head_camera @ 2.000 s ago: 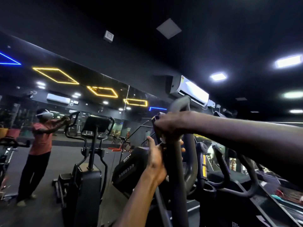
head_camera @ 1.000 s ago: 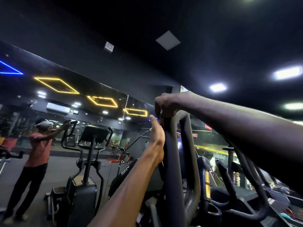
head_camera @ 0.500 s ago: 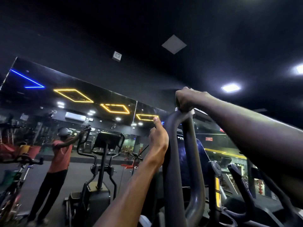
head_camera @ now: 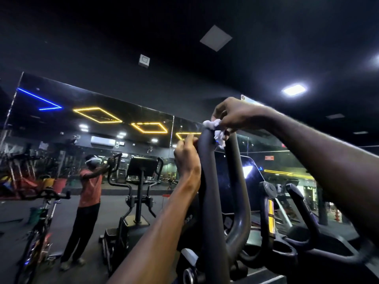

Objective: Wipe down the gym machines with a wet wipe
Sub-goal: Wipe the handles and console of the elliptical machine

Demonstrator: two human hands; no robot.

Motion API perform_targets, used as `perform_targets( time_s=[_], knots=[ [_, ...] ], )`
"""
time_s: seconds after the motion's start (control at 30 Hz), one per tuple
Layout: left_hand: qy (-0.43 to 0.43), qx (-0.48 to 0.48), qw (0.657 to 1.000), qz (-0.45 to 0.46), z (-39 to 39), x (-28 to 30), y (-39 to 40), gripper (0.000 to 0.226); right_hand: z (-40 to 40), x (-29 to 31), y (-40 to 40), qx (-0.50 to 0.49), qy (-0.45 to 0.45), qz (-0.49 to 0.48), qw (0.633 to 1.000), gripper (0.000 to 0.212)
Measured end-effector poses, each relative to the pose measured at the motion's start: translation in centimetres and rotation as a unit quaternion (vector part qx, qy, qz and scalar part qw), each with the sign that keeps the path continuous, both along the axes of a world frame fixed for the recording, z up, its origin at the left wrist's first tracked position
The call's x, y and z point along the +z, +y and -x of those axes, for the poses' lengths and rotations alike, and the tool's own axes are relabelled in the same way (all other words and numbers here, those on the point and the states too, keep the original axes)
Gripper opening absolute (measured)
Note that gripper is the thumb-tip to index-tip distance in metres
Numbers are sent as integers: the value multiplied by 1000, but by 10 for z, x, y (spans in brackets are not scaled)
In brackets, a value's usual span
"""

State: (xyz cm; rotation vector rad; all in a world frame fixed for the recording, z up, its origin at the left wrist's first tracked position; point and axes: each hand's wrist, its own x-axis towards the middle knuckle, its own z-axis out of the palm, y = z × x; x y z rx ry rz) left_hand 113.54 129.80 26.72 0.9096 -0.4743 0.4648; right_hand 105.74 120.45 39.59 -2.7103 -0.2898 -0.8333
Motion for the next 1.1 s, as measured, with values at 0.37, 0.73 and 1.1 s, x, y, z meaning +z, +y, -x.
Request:
perform_targets(
  time_s=[0.37, 0.73, 1.1],
  knots=[
    [-33, -54, 997, -42, -4, -8, 2, 23, -27, -69, -6, -82, -278, -107, 951, 11],
    [-27, -48, 998, -40, 0, -5, -1, 11, 27, -142, -22, 32, 233, -96, 967, 41],
    [-51, -63, 994, -69, 0, -8, 3, 17, -26, -73, -9, -224, -296, 166, 914, 17]
  ],
)
